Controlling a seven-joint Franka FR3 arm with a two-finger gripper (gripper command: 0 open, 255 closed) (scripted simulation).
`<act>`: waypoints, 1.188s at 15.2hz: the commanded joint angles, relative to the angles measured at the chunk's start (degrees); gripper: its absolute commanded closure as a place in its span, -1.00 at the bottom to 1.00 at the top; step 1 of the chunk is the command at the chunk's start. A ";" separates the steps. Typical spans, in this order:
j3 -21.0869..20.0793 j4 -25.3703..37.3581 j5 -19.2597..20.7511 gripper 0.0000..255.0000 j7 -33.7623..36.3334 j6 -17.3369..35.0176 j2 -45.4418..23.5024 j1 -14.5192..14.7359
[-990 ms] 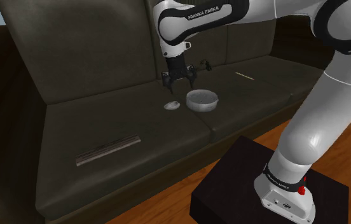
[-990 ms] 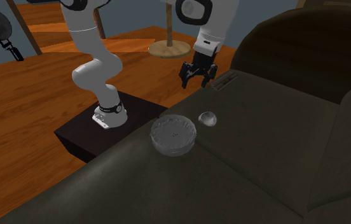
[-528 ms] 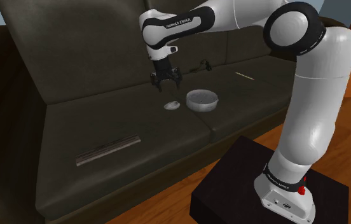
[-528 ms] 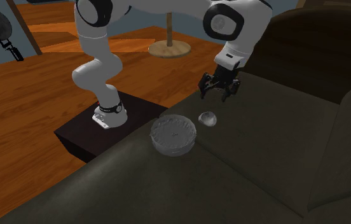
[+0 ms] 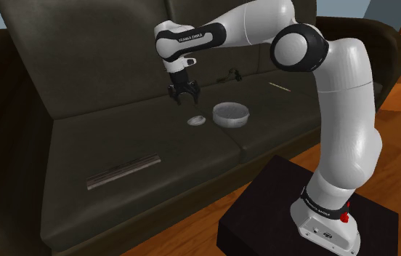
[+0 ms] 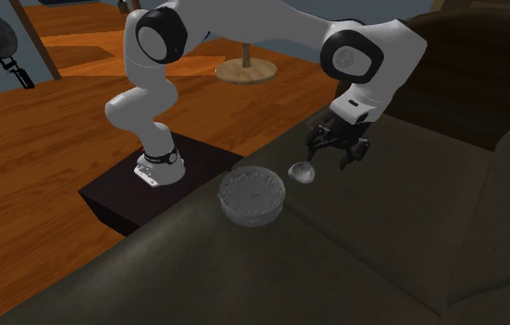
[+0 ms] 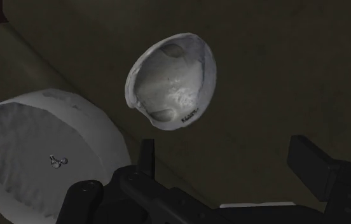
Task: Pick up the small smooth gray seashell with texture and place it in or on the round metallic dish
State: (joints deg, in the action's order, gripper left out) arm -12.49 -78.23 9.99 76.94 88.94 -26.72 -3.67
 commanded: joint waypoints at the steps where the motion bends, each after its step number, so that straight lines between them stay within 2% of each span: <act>1: 0.08 -1.87 -0.01 -1.00 0.15 1.61 0.27 -0.24; 4: 0.13 -5.55 -0.04 -1.00 0.27 4.64 0.94 -0.63; 12: 0.13 -5.54 -0.04 -1.00 0.27 4.62 0.94 -0.63; 13: 0.13 -5.54 -0.04 1.00 0.27 4.62 0.94 -0.63; 18: 0.13 -5.54 -0.04 1.00 0.27 4.62 0.94 -0.63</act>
State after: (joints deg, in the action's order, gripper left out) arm -12.36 -83.77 9.95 77.21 93.56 -25.78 -4.30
